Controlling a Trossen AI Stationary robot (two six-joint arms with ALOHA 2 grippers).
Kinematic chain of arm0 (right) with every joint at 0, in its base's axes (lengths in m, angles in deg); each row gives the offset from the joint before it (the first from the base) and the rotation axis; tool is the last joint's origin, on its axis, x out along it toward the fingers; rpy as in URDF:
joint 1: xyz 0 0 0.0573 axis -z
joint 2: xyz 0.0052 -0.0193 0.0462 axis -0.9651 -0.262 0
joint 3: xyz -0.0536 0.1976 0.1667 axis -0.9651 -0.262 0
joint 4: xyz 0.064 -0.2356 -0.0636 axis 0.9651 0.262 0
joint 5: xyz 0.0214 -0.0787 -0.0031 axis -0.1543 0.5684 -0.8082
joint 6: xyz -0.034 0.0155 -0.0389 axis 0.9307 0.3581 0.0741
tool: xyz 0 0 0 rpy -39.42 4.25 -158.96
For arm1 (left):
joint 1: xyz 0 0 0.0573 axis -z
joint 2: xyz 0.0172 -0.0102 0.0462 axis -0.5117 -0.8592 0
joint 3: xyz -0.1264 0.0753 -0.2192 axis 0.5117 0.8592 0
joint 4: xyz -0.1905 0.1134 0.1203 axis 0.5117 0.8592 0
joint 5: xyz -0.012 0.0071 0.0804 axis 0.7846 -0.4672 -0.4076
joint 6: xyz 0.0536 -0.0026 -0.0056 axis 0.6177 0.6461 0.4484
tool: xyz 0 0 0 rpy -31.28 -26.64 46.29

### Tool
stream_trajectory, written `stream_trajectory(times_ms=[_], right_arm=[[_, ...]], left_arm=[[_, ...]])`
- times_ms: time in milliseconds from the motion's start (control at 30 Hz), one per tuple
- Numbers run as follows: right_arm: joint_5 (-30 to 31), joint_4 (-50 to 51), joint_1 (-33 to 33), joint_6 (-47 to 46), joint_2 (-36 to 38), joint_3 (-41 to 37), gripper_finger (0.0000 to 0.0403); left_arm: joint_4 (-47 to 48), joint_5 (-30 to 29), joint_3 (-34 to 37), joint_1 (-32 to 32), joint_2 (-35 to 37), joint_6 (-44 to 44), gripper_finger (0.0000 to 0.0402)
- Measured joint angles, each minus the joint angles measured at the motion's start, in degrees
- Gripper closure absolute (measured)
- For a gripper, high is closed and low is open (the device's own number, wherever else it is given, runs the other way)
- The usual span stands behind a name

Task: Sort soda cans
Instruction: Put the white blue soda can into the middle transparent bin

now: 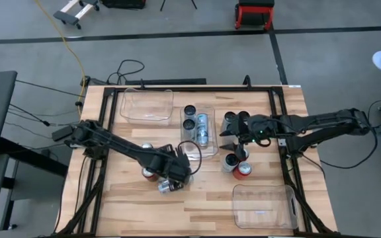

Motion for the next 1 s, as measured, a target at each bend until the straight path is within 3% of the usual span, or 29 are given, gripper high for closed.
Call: stream_trajectory(times_ms=[100, 267, 433, 600, 700, 900, 1000], right_arm=[[-0.02, 0.01, 0.05, -0.21, 0.0, -0.01, 0.0122], [-0.04, 0.14, 1.09, -0.24, 0.0, -0.01, 0.0122], [0.11, 5.42, 1.23, -1.34, 0.35, -0.01, 0.0122], [7.38, 16.4, 0.38, -4.29, 2.76, -0.01, 0.0122], [8.6, 18.67, 0.29, -6.59, 4.56, -0.01, 0.0122], [2.54, 15.29, -6.84, -4.06, 6.29, -0.03, 0.0122], [3.47, 12.55, -13.27, -1.83, 5.92, -0.01, 0.0122]], left_arm=[[-0.64, -0.24, 1.07, -0.3, -0.04, 1.57, 0.0081], [-2.66, -6.59, 1.29, -0.65, -0.05, 5.85, 0.0079], [-6.5, -6.75, 1.25, -0.88, -0.05, 11.39, 0.0086], [-6.53, -9.59, 1.25, -0.92, -0.05, 11.47, 0.0092], [-6.85, -13.71, 1.25, -0.69, -0.05, 10.94, 0.0095], [-10.52, -17.59, 1.25, 0.13, -0.05, 10.98, 0.0095], [-12.19, -19.74, 1.25, 0.83, -0.05, 10.97, 0.0095]])
